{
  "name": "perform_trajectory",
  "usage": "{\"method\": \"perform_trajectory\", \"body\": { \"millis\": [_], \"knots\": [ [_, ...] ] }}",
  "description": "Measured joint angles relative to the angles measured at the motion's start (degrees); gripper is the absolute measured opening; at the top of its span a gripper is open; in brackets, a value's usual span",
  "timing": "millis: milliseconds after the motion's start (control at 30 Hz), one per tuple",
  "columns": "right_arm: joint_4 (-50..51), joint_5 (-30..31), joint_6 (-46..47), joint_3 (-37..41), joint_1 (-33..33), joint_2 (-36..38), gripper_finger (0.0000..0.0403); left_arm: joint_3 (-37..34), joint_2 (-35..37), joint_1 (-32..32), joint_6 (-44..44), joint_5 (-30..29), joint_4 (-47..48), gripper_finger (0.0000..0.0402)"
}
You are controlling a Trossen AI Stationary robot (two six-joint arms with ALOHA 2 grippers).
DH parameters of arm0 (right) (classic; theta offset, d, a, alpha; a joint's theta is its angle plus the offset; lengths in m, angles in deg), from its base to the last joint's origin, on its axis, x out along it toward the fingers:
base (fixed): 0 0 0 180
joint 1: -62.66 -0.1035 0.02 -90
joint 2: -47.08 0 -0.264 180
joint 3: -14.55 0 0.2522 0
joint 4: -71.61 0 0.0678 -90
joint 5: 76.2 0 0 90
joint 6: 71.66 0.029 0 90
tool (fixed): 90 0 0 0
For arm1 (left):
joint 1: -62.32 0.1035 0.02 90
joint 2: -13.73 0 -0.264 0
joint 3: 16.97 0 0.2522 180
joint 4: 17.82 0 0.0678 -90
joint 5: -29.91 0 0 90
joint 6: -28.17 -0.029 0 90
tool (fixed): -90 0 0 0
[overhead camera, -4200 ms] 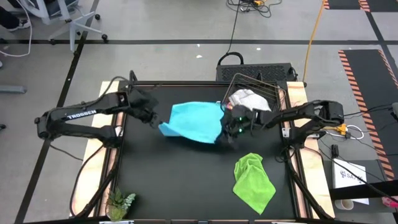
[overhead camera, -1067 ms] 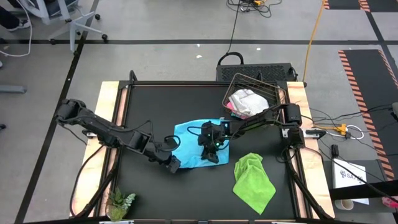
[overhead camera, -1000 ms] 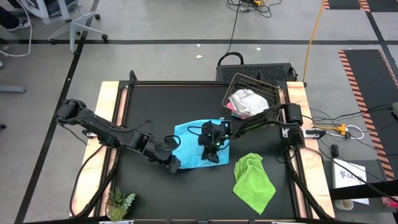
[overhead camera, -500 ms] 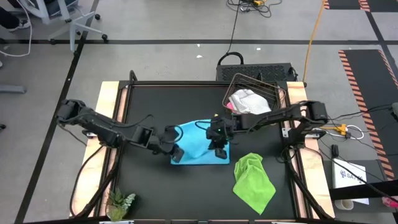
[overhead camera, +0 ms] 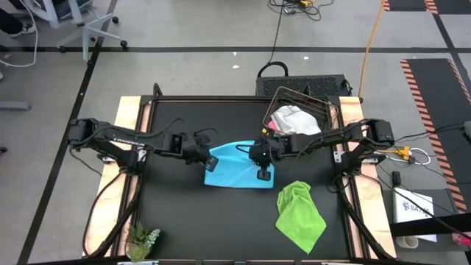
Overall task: Fold microfiber towels
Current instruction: Fold the blue towel
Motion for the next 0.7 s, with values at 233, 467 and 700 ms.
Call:
{"method": "perform_trajectory", "body": {
  "millis": [233,467,700],
  "knots": [
    [-1.4,7.2,-5.0,0.0,0.8,0.0,0.0000,0.0,0.0,4.5,-3.4,0.1,0.3,0.0008],
    [-2.0,7.0,-5.1,0.0,2.7,0.0,0.0001,0.0,0.0,6.9,-4.3,0.4,0.3,0.0017],
    [-2.0,7.2,-8.8,0.0,3.4,-1.4,0.0032,0.0,0.0,8.9,-8.2,0.4,0.3,0.0055]
  ]
}}
